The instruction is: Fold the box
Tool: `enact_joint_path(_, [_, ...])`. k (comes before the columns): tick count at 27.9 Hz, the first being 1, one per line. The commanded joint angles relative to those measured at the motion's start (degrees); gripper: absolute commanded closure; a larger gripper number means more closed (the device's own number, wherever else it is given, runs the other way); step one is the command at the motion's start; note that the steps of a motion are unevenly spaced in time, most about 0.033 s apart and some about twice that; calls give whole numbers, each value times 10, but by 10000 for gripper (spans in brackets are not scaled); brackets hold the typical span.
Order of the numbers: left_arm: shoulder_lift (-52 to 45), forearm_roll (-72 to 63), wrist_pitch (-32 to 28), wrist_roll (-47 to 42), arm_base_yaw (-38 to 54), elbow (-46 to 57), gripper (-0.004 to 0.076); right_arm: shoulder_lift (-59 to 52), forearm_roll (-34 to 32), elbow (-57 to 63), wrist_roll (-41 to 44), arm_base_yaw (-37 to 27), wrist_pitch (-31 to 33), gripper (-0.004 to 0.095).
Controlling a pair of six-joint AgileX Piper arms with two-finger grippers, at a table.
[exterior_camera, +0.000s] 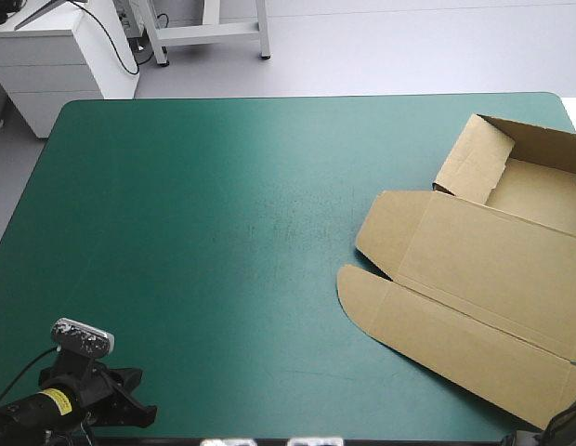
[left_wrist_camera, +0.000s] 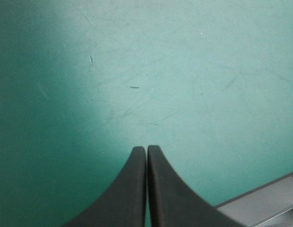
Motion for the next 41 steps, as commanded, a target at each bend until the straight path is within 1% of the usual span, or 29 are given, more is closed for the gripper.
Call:
enact_joint_path(1, [5, -14, -32, -1, -1, -14, 732, -24, -6, -13, -13, -3, 7, 696])
enact_joint_path(4, [5, -14, -32, -1, -1, -14, 732, -24, -6, -13, -22, -3, 7, 527])
enact_joint_path(7, [5, -14, -32, 0, -1, -14, 732, -24, 0, -13, -23, -3, 7, 410])
enact_joint_path(11, [5, -12, -32, 0, -1, -14, 732, -48, 40, -12, -19, -3, 7, 400])
enact_joint_path(15, [5, -12, -44, 0, -1, -14, 732, -95, 84, -8, -23, -3, 7, 401])
enact_joint_path(18, [5, -12, -49, 0, -1, -14, 732, -140, 154, -3, -24, -3, 8, 441])
enact_joint_path(20, [5, -12, -48, 0, -1, -14, 732, -182, 207, 20, -47, -3, 7, 483])
enact_joint_path(22, [5, -12, -54, 0, -1, -14, 732, -227, 235, 56, -73, 2, 7, 535])
enact_joint_path(24, [5, -12, -67, 0, -1, -14, 732, -271, 229, 93, -104, 15, 5, 596])
enact_joint_path(26, [5, -12, -84, 0, -1, -14, 732, -310, 223, 139, -107, 30, -2, 679])
enact_joint_path(28, [5, -12, -88, 0, -1, -14, 732, -352, 223, 189, -120, 51, -8, 758])
enact_joint_path(31, [5, -12, -87, 0, -1, -14, 732, -409, 222, 260, -149, 90, -10, 841])
enact_joint_path(34, [5, -12, -87, 0, -1, -14, 732, -478, 217, 348, -178, 124, -18, 867])
enact_joint_path(35, [5, -13, -86, 0, -1, -14, 732, -503, 214, 378, -179, 129, -25, 870])
enact_joint_path(36, [5, -14, -85, 0, -1, -14, 732, -549, 216, 432, -179, 135, -44, 878])
enact_joint_path(39, [5, -14, -81, -1, -1, -14, 732, -643, 221, 536, -185, 140, -75, 883])
enact_joint_path(40, [5, -17, -80, -1, -1, -14, 732, -688, 227, 575, -198, 140, -89, 883])
enact_joint_path(41, [5, -18, -80, -2, -1, -14, 732, -708, 231, 593, -206, 140, -93, 883])
